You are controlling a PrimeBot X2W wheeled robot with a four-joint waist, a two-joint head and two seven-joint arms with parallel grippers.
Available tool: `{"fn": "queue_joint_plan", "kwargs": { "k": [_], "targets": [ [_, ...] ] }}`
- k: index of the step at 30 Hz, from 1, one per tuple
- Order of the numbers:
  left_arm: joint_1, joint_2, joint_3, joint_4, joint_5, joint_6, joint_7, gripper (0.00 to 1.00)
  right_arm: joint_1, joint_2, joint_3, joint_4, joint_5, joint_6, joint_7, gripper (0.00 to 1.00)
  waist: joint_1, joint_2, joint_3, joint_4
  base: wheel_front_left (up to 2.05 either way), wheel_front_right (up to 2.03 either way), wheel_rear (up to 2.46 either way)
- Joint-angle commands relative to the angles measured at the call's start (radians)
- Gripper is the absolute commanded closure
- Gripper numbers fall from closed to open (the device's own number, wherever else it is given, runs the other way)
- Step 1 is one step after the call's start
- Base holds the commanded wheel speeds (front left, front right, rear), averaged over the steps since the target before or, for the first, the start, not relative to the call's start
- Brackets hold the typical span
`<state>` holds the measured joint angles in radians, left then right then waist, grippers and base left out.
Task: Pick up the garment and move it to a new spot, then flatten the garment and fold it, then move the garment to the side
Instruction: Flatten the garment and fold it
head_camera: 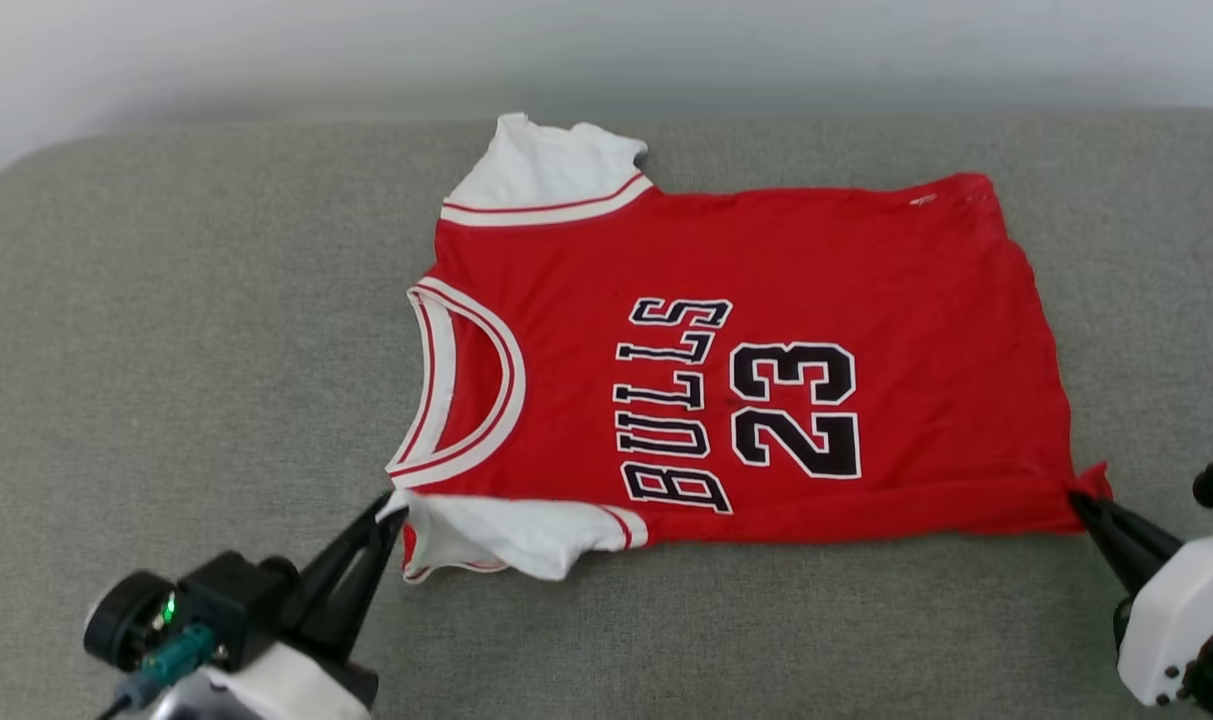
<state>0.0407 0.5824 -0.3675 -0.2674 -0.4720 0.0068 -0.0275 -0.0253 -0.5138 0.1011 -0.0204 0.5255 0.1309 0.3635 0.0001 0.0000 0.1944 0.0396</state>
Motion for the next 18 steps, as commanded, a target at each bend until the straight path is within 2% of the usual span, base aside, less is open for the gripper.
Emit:
{"fn": "queue_joint_plan", "kwargs": {
  "k": [1,12,18],
  "targets": [
    [-0.037,-0.002,0.005,0.007,0.005,-0.007,0.003,1.0,-0.03,0.0,-0.003,-0.007,-0.006,-0.001,0.009,1.0,-0.0001,0.0,0.038,-0.003,0.0,0.0,0.0],
    [-0.286,-0.025,0.011,0.16,0.005,-0.06,-0.002,1.0,-0.23,-0.03,0.055,0.036,-0.061,-0.001,0.094,1.0,-0.0001,0.0,0.183,-0.002,0.0,0.0,0.0],
    [-0.377,-0.051,-0.01,0.264,0.021,-0.08,-0.03,1.0,-0.289,-0.03,0.08,0.084,-0.091,-0.001,0.084,1.0,-0.0001,0.0,0.226,0.009,0.0,0.0,0.0]
  ]
}}
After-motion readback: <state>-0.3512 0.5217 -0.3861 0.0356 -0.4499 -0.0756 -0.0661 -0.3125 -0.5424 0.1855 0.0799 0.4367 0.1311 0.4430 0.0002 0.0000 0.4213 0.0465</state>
